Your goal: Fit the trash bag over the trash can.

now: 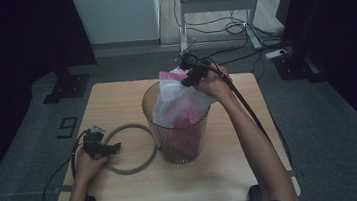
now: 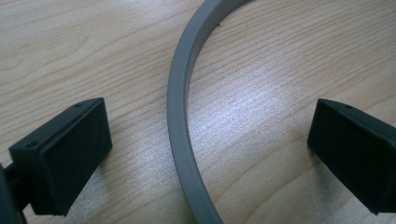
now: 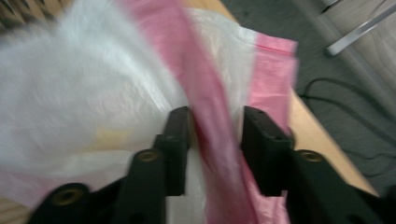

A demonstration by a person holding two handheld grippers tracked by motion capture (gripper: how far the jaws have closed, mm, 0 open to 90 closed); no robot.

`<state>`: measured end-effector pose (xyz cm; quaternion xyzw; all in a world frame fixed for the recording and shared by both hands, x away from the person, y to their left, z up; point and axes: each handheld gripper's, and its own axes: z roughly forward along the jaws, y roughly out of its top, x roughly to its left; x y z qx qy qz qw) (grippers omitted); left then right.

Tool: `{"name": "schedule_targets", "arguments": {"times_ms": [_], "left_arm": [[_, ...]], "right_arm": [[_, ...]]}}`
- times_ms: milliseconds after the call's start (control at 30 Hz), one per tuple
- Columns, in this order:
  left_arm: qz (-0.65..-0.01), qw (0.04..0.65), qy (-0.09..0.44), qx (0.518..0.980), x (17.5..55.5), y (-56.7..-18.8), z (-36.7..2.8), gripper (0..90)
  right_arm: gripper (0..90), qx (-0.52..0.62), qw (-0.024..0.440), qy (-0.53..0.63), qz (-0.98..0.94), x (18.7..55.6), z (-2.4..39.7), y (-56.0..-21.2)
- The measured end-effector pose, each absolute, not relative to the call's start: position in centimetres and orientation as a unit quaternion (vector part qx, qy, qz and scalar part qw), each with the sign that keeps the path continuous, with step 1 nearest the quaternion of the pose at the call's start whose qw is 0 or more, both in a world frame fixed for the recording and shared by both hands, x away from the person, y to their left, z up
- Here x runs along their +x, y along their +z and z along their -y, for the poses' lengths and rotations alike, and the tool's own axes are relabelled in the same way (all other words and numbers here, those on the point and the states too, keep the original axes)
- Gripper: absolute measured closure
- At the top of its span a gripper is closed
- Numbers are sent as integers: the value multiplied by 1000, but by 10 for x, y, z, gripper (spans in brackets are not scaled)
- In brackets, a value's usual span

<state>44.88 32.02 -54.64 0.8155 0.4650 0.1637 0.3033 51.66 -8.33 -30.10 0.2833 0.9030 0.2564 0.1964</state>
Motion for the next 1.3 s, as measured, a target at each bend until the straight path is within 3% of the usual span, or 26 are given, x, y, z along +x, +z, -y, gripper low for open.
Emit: {"name": "schedule_targets", "arguments": {"times_ms": [100, 200, 233, 267, 367, 467, 600, 900, 1000, 1100, 1200, 1300], "left_arm": [[-465, 303, 164, 816, 449, -546, -320, 0], [-465, 303, 164, 816, 449, -546, -320, 0], [-465, 303, 164, 816, 449, -546, -320, 0], [-465, 303, 164, 816, 449, -546, -320, 0], [-464, 303, 164, 816, 449, -546, -320, 0], [-464, 303, 164, 816, 449, -546, -320, 0], [-464, 303, 163, 816, 449, -546, -320, 0], [-465, 303, 164, 816, 449, -546, -320, 0], [-465, 303, 164, 816, 449, -546, -320, 0], [-466, 303, 164, 815, 449, -546, -320, 0], [-466, 302, 164, 816, 449, -546, -320, 0], [-466, 302, 164, 816, 449, -546, -320, 0]], "right_arm": [[713, 285, 170, 258, -907, 522, 87, -308], [709, 286, 162, 252, -910, 524, 88, -312], [658, 287, 162, 251, -910, 523, 88, -313], [487, 285, 183, 255, -906, 521, 88, -308], [423, 285, 181, 281, -899, 520, 88, -298], [473, 279, 176, 288, -899, 520, 86, -294], [694, 282, 159, 249, -913, 524, 88, -297], [728, 319, 133, 262, -901, 486, 133, -293], [649, 314, 138, 257, -903, 465, 140, -291], [446, 322, 168, 270, -892, 463, 142, -281], [379, 319, 180, 296, -882, 476, 135, -271], [379, 304, 170, 308, -885, 495, 115, -271]]}}
